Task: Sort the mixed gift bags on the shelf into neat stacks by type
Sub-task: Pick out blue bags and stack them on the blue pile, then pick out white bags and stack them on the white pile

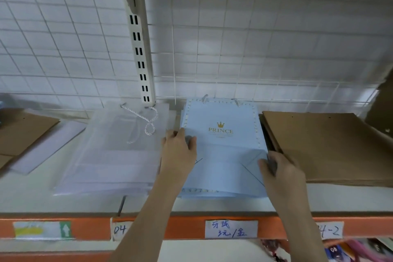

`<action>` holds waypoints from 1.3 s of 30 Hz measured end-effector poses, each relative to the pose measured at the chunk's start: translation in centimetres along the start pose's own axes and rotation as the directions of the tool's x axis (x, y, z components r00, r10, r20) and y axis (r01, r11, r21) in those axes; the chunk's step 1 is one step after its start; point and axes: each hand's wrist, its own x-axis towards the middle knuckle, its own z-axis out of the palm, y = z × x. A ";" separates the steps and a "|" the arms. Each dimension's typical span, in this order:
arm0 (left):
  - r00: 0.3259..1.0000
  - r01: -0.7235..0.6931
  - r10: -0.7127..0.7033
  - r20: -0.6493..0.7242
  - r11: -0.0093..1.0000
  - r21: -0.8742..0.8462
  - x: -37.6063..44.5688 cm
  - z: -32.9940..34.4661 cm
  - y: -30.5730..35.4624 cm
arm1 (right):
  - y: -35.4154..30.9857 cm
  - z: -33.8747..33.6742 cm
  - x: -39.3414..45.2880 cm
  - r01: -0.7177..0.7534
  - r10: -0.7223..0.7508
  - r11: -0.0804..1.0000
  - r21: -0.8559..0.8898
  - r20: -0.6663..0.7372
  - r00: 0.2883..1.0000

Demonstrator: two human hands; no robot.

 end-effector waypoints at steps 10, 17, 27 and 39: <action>0.983 -0.143 0.131 -0.125 0.986 -0.089 -1.5 -4.3 -1.1 | -4.7 0.9 -0.7 0.104 -0.105 0.993 -0.059 -0.015 0.994; 0.976 -0.089 0.067 -0.208 0.992 -0.094 -4.0 -12.8 -8.7 | -10.0 4.4 -4.4 0.190 -0.191 0.982 -0.026 -0.079 0.978; 0.932 0.136 -0.133 -0.337 0.991 -0.014 -5.4 -28.8 -29.4 | -27.3 15.7 -13.7 0.263 -0.265 0.960 0.096 0.017 0.964; 0.913 0.217 -0.225 -0.341 0.974 -0.061 -4.5 -42.7 -45.2 | -43.2 25.9 -22.3 0.309 -0.327 0.941 0.137 0.137 0.935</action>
